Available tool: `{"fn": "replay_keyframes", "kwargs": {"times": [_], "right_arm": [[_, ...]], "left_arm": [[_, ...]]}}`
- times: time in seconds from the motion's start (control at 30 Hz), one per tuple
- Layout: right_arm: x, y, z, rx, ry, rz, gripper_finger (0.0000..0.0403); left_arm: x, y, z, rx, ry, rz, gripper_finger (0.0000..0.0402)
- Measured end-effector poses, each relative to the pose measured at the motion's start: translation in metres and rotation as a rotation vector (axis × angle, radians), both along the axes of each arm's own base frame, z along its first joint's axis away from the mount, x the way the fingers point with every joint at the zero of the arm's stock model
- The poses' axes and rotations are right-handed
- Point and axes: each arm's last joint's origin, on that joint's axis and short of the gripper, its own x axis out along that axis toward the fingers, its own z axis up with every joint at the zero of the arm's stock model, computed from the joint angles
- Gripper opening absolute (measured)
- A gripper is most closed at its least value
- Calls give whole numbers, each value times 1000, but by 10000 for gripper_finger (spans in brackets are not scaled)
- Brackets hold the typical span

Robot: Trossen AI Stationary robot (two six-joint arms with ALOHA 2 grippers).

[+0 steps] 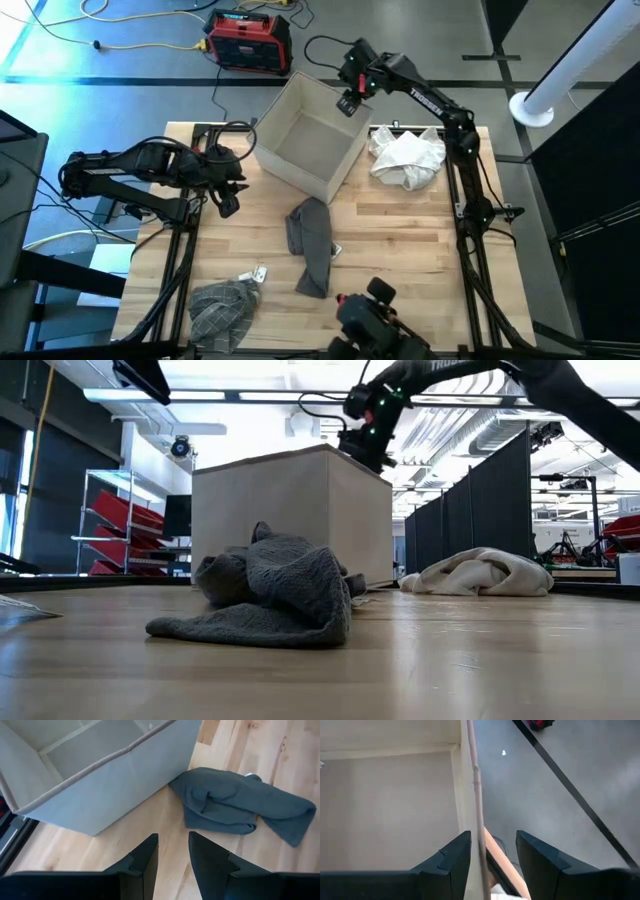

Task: Fold towel
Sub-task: Move the gray laundry organizer to the top center of the table

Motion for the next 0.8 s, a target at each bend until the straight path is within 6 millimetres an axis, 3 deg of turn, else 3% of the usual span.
{"fn": "replay_keyframes", "kwargs": {"times": [0.17, 0.33, 0.53, 0.8], "right_arm": [[6, -5, -15, -2, 51, 52, 118], [18, 0, -23, -67, 117, 215, 15], [44, 21, -17, -301, 201, 536, 3], [64, 31, -5, -605, 327, 701, 1]], "left_arm": [[0, 0, 0, -6, -2, 7, 101], [0, 0, 0, -19, -9, 29, 101], [-1, 0, -1, -55, -16, 63, 101], [-1, -1, -1, -110, -25, 79, 101]]}}
